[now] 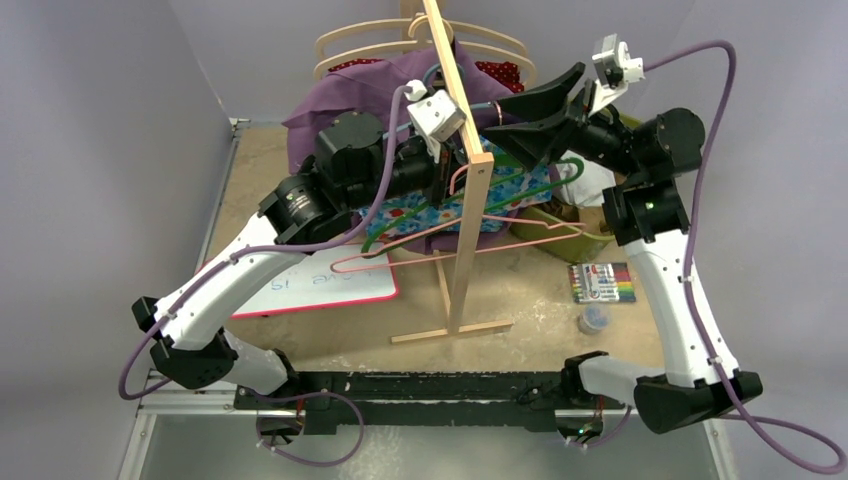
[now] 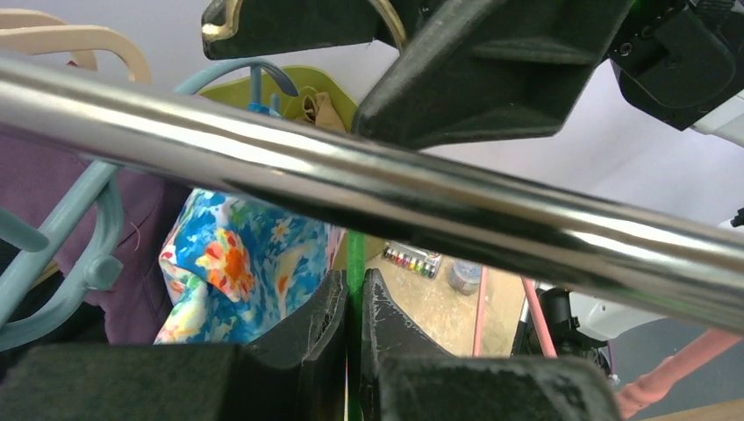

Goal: Remove the skirt from the hanger
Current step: Place the hanger at the clothesline.

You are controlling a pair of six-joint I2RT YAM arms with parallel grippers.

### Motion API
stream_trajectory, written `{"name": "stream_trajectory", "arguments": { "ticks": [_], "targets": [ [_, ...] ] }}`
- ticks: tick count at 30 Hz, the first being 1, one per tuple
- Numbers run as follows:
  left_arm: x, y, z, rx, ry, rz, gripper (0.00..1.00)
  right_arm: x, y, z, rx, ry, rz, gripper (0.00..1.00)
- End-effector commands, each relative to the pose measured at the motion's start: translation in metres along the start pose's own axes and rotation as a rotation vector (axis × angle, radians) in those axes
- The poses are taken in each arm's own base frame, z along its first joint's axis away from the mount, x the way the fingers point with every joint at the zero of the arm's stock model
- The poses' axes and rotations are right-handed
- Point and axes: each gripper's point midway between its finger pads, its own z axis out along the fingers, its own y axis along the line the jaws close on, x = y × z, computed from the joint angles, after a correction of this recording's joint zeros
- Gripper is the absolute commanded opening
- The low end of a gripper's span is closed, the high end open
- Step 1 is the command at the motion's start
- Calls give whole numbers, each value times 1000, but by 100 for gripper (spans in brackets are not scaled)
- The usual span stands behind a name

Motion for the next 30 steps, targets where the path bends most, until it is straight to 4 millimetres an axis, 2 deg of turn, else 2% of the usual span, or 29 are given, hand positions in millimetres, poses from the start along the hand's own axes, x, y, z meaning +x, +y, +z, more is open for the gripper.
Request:
{"name": "stream_trajectory", "arguments": {
  "ticks": [1,3,4,9,12,19,25,30],
  "targets": [
    [-32,-11,-20,23,-100,18,0,-45,7,4,45,-121,-53,57],
    [-34,-12,-24,24,-105,19,0,-46,5,3,63,-132,-31,48],
    [-34,-12,-27,24,-106,21,0,-46,6,3,60,-138,-20,39],
    [-40,-16,-39,27,-132,22,0,-41,22,4,-36,-123,46,12],
    [-45,-19,-43,40,-147,22,0,-36,24,7,-76,-101,86,2],
    [-51,-24,-51,59,-168,24,0,-44,29,12,-129,-96,77,2],
    [-51,-29,-61,75,-181,23,0,-31,33,15,-209,-19,61,2],
    [-49,-34,-69,96,-183,33,0,-27,38,14,-257,14,59,9]
  ]
}}
